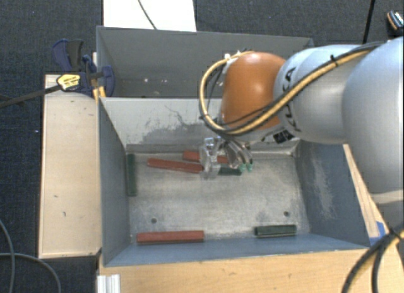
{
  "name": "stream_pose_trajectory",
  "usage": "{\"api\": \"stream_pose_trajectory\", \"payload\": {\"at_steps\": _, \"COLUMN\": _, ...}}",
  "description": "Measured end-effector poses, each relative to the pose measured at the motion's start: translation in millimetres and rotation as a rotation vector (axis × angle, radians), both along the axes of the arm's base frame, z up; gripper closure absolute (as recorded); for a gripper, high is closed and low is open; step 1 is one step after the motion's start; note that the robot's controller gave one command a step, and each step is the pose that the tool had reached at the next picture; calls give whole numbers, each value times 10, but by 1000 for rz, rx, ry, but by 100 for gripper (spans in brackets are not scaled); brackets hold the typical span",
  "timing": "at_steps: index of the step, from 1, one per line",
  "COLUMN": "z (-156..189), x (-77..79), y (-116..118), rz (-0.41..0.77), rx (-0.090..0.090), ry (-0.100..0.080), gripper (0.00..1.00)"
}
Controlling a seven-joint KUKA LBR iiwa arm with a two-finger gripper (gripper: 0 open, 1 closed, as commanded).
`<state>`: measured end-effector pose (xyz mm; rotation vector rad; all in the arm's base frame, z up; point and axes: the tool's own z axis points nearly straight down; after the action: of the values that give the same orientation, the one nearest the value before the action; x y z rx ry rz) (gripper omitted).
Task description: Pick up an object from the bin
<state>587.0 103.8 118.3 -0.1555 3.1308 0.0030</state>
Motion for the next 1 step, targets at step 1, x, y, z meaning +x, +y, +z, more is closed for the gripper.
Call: {"api": "stream_pose_trajectory", "payload": {"at_steps": 1, "z": 274, "x": 15, "y": 2, "rz": -1, "rx": 0, "ry": 0, "gripper": 100}}
